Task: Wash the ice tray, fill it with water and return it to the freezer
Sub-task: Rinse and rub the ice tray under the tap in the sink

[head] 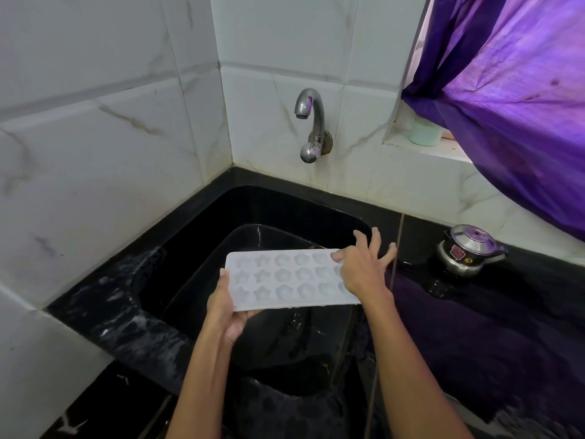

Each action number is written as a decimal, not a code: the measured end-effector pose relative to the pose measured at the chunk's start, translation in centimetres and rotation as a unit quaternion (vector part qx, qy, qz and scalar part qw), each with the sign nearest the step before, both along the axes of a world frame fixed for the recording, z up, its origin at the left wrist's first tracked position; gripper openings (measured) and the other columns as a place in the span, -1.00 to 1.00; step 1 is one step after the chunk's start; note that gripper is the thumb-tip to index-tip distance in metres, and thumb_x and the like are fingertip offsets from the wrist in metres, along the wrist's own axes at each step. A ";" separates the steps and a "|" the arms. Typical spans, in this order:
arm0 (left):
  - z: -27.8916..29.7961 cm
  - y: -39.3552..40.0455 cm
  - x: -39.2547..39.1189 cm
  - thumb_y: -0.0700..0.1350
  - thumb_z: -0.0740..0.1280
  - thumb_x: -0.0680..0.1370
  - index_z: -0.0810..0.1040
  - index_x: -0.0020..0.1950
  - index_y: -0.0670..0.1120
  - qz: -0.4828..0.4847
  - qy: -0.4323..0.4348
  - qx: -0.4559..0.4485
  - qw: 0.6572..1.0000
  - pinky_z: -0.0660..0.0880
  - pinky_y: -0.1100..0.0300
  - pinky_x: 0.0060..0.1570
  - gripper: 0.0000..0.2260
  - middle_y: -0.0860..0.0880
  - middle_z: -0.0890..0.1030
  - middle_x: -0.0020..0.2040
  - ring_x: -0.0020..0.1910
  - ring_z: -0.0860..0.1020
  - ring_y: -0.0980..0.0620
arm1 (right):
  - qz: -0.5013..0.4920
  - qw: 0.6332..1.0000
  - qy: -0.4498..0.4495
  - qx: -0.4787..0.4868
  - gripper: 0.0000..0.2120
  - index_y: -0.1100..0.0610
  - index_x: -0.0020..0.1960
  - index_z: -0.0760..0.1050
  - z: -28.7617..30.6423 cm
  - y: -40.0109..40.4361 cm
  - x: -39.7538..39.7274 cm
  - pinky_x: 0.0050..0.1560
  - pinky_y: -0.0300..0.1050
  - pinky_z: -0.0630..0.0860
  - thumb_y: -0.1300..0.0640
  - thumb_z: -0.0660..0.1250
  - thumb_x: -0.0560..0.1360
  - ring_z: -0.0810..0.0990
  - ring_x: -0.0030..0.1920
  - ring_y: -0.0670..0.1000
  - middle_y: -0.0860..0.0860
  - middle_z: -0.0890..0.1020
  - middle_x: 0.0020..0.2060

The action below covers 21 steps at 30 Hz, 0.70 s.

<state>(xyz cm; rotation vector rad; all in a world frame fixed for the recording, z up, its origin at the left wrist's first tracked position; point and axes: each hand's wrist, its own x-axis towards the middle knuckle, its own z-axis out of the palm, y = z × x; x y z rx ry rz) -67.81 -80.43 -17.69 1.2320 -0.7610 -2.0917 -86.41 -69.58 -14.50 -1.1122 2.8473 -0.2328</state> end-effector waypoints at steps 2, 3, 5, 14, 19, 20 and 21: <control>0.0 -0.1 0.1 0.12 0.11 0.63 0.51 0.02 -0.15 0.008 -0.002 0.001 1.000 0.56 -0.18 -0.13 -0.64 -0.20 0.64 -0.03 -0.06 0.63 -0.21 | 0.000 1.000 0.002 -0.002 -0.58 -0.10 0.04 0.61 0.0 0.0 0.0 0.37 0.38 -0.31 0.39 0.28 0.43 -0.23 0.52 0.23 0.10 0.12 0.50; 0.0 -0.1 0.2 0.11 0.11 0.63 0.51 0.01 -0.15 0.011 -0.003 -0.001 1.000 0.56 -0.18 -0.12 -0.64 -0.19 0.64 -0.04 -0.07 0.63 -0.21 | -0.004 1.000 0.005 -0.004 -0.57 -0.10 0.04 0.61 0.1 0.1 0.0 0.37 0.38 -0.32 0.40 0.28 0.44 -0.23 0.52 0.22 0.09 0.15 0.49; 0.1 -0.2 0.3 0.11 0.11 0.63 0.51 -0.01 -0.14 0.012 -0.006 -0.007 1.000 0.56 -0.18 -0.13 -0.65 -0.18 0.64 -0.05 -0.08 0.63 -0.20 | -0.016 1.000 0.007 -0.002 -0.61 -0.11 0.08 0.61 0.2 0.1 0.0 0.37 0.38 -0.33 0.35 0.29 0.47 -0.22 0.53 0.21 0.08 0.19 0.47; -0.1 -0.4 0.9 0.11 0.10 0.63 0.51 -0.01 -0.13 0.012 -0.010 -0.019 1.000 0.56 -0.20 -0.05 -0.65 -0.18 0.65 -0.05 -0.07 0.63 -0.20 | -0.015 1.000 0.004 0.004 -0.56 -0.14 0.17 0.57 0.1 -0.2 1.1 0.38 0.41 -0.33 0.33 0.28 0.48 -0.23 0.52 0.23 0.10 0.15 0.49; -0.1 -0.2 1.2 0.11 0.09 0.63 0.51 -0.02 -0.13 0.005 -0.011 -0.022 1.000 0.55 -0.18 -0.09 -0.64 -0.18 0.64 -0.05 -0.06 0.62 -0.20 | -0.037 0.999 0.015 0.026 -0.69 -0.09 0.09 0.60 0.2 -0.7 1.7 0.37 0.44 -0.29 0.26 0.34 0.47 -0.23 0.52 0.25 0.11 0.14 0.49; 0.0 -0.1 1.2 0.10 0.09 0.63 0.51 -0.03 -0.14 0.005 -0.010 -0.023 1.000 0.55 -0.18 -0.08 -0.64 -0.18 0.64 -0.06 -0.07 0.62 -0.20 | -0.037 0.999 0.020 0.031 -0.71 -0.08 0.07 0.60 0.1 -0.8 1.8 0.37 0.45 -0.27 0.25 0.35 0.45 -0.23 0.52 0.25 0.11 0.14 0.50; 0.0 -0.1 1.3 0.10 0.09 0.63 0.51 -0.04 -0.13 0.007 -0.009 -0.025 1.000 0.55 -0.19 -0.07 -0.65 -0.18 0.64 -0.06 -0.07 0.62 -0.20 | -0.034 0.999 0.023 0.033 -0.71 -0.08 0.06 0.60 0.0 -0.9 2.0 0.37 0.45 -0.27 0.26 0.36 0.45 -0.23 0.52 0.26 0.12 0.13 0.50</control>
